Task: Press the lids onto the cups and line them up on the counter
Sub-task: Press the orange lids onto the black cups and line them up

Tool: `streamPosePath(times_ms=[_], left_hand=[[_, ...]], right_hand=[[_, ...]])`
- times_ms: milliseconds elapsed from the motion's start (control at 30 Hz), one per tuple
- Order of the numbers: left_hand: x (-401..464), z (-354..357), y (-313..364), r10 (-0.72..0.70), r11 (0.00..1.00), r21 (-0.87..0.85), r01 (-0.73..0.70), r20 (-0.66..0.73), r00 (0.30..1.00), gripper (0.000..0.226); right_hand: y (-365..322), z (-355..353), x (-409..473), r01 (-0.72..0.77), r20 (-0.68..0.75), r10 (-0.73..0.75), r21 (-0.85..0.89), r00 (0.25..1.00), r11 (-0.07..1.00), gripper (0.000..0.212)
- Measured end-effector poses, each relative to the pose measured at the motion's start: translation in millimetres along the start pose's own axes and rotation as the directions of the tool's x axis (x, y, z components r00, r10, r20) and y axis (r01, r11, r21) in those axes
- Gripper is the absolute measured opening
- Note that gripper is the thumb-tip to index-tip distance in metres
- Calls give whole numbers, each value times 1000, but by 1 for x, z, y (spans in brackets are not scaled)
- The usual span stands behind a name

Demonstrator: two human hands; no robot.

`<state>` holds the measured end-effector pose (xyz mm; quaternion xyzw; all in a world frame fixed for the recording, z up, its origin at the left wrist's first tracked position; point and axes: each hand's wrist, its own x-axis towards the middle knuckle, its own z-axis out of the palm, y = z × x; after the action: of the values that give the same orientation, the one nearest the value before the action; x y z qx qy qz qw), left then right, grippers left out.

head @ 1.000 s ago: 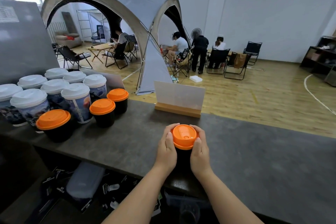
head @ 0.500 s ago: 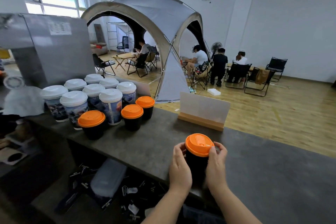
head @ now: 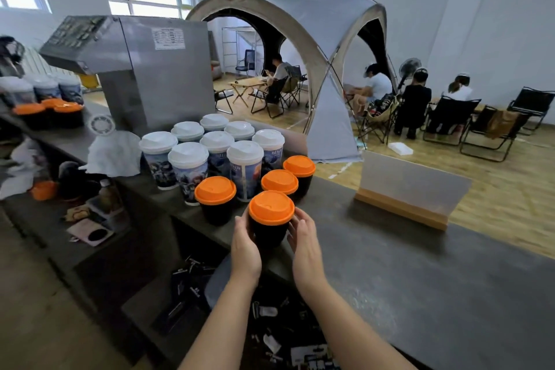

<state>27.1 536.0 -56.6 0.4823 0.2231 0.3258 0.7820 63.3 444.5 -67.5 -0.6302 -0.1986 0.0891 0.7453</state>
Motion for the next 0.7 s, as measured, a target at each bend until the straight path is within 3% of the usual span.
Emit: streamPosePath(times_ms=[267, 433, 600, 700], left_hand=[[39, -27, 2, -11, 1000, 2, 11, 56, 998, 52], [47, -35, -1, -18, 1000, -5, 18, 107, 994, 64], [41, -39, 3, -39, 999, 15, 38, 97, 995, 49], [18, -43, 18, -52, 998, -28, 53, 7, 999, 47]], right_hand=[[15, 34, 11, -20, 11, 20, 50, 1000, 999, 42], [14, 40, 11, -18, -17, 19, 39, 1000, 999, 38], [13, 40, 6, -26, -52, 27, 12, 998, 1000, 50], [9, 34, 2, -52, -90, 54, 26, 994, 998, 58]])
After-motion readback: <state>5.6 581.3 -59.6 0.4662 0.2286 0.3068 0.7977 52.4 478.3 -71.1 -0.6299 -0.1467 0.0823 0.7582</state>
